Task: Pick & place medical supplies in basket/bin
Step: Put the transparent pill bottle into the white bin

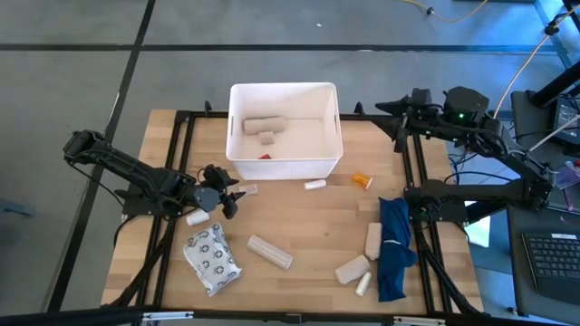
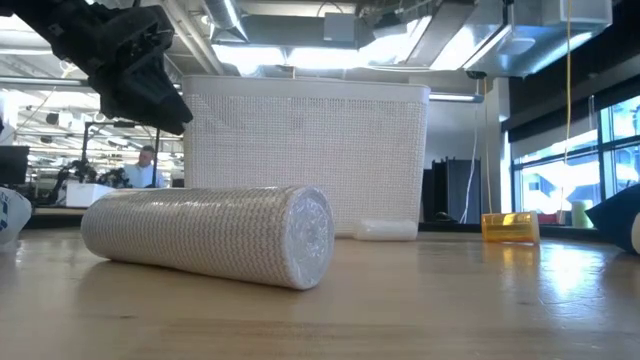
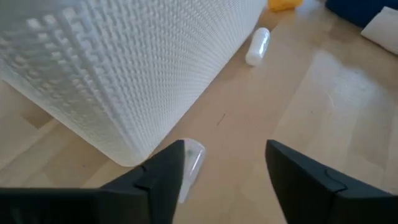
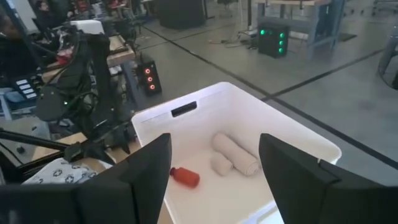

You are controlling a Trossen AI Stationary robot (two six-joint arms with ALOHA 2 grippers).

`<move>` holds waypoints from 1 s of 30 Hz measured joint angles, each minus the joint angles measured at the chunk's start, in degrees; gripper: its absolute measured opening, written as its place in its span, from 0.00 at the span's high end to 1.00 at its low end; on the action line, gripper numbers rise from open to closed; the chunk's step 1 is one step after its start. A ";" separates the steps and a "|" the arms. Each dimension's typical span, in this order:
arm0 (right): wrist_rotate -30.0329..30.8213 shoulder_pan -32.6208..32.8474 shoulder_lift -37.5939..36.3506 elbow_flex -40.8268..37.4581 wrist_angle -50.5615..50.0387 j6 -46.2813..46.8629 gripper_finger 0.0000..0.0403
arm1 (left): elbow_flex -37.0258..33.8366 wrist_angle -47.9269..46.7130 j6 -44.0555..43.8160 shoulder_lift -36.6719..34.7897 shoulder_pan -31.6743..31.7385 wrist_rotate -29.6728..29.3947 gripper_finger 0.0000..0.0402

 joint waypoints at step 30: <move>7.40 -0.48 -7.15 -9.81 5.28 -6.79 0.40 | -13.53 19.97 0.51 0.42 1.43 -0.70 0.49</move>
